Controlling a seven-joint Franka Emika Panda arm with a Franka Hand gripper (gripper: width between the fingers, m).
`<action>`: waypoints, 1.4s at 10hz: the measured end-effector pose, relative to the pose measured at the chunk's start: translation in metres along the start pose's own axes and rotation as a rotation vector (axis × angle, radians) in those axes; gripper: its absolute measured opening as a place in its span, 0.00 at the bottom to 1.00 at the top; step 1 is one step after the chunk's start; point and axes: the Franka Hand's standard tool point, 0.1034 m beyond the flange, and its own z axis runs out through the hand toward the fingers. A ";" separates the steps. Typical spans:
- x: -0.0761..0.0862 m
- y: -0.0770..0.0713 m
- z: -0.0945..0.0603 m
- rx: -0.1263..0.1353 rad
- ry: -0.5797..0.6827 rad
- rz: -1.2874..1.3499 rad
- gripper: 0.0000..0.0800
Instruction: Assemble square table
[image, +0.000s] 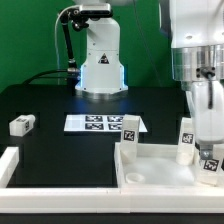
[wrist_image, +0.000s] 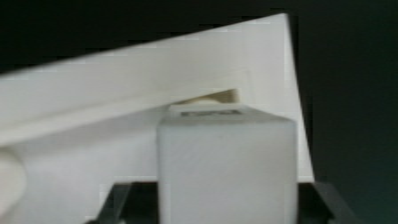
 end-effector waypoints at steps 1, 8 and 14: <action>0.001 0.001 0.000 0.009 -0.007 0.033 0.36; -0.013 0.004 0.002 -0.002 0.032 -0.590 0.80; -0.006 -0.007 0.009 -0.056 0.087 -1.297 0.81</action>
Offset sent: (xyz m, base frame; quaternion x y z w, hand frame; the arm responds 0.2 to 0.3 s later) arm 0.0000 0.0000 0.0000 0.0000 0.0000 0.0000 1.0000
